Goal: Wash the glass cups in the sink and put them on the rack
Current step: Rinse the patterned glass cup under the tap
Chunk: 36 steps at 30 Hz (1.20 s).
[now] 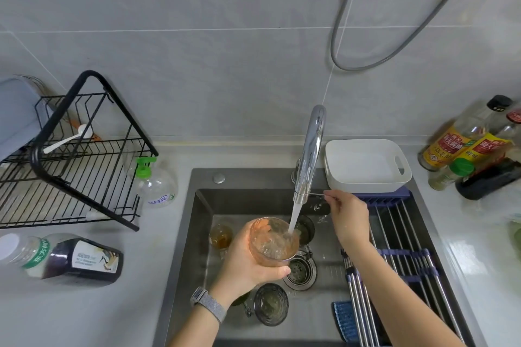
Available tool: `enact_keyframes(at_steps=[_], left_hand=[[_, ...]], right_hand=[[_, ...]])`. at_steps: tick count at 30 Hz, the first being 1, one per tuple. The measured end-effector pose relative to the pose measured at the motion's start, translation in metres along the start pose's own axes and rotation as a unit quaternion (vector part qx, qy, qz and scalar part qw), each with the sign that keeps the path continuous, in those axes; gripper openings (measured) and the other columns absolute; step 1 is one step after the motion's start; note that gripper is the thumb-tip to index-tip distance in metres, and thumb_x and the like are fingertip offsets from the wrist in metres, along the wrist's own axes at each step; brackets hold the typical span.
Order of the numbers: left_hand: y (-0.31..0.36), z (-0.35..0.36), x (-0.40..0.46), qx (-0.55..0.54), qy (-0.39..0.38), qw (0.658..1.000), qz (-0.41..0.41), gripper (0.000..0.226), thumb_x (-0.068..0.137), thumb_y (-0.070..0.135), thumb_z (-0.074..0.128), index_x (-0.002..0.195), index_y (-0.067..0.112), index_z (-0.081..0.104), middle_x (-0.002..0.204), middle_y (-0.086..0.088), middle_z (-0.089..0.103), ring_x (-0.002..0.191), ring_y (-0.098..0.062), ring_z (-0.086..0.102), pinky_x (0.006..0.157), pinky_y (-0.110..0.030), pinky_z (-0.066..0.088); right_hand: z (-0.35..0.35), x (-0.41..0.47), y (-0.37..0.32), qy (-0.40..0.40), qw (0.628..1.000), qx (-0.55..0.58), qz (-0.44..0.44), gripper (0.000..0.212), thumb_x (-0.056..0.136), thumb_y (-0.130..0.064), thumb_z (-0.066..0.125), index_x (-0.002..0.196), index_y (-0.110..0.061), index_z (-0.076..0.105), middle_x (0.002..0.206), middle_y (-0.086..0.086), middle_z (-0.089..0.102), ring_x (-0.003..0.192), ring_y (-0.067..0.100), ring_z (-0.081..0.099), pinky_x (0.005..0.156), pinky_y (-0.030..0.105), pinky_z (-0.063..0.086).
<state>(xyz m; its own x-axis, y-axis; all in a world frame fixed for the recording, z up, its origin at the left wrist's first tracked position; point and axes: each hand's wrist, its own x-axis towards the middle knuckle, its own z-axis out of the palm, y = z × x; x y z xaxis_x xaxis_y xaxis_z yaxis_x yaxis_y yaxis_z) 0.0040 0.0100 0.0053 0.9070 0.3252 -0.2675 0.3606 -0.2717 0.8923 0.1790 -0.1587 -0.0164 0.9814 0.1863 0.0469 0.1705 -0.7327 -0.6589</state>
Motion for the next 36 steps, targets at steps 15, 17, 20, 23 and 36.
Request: enact_keyframes(at_steps=[15,17,20,23,36], left_hand=[[0.006,0.007,-0.002,-0.016,0.002,1.000,-0.009,0.085,0.049,0.036,0.094,0.119,0.044,0.046,0.116,0.025,0.057,0.107,0.017,0.051,0.086,-0.011,0.047],[0.008,0.005,-0.003,-0.024,0.005,1.000,-0.010,0.086,0.047,0.038,0.093,0.119,0.043,0.046,0.116,0.023,0.058,0.108,0.014,0.052,0.089,-0.015,0.049],[0.011,0.003,-0.005,-0.037,0.009,0.999,-0.012,0.084,0.049,0.034,0.093,0.119,0.040,0.048,0.115,0.023,0.058,0.107,0.012,0.054,0.086,-0.014,0.050],[0.012,0.002,-0.009,-0.050,0.018,0.998,-0.015,0.085,0.048,0.035,0.093,0.120,0.038,0.049,0.114,0.022,0.059,0.106,0.011,0.055,0.084,-0.013,0.050],[0.017,0.021,-0.016,-0.036,-0.027,0.998,-0.035,0.081,0.046,0.035,0.094,0.116,0.038,0.052,0.110,0.016,0.065,0.102,0.000,0.063,0.086,-0.022,0.055]], right_hand=[[-0.015,0.029,-0.002,-0.005,1.000,-0.020,-0.002,0.017,0.092,-0.016,0.062,0.103,-0.014,0.075,0.101,0.005,0.075,0.092,0.027,0.068,0.081,0.033,0.053],[-0.016,0.028,-0.003,-0.008,1.000,-0.027,-0.003,0.018,0.092,-0.018,0.062,0.104,-0.015,0.074,0.102,0.005,0.074,0.092,0.026,0.068,0.080,0.032,0.052],[-0.017,0.020,-0.008,0.003,1.000,0.008,0.005,0.024,0.091,-0.017,0.064,0.115,-0.017,0.069,0.113,0.003,0.069,0.089,0.023,0.067,0.081,0.031,0.052],[-0.020,-0.005,-0.022,0.052,0.991,0.116,0.041,0.037,0.089,-0.013,0.065,0.124,-0.020,0.058,0.116,-0.005,0.058,0.082,0.013,0.062,0.076,0.022,0.050],[0.003,-0.138,-0.031,-0.319,0.799,0.490,0.144,0.096,0.049,-0.053,0.090,0.130,-0.021,0.050,0.124,0.003,0.065,0.115,0.015,0.062,0.092,0.028,0.051]])
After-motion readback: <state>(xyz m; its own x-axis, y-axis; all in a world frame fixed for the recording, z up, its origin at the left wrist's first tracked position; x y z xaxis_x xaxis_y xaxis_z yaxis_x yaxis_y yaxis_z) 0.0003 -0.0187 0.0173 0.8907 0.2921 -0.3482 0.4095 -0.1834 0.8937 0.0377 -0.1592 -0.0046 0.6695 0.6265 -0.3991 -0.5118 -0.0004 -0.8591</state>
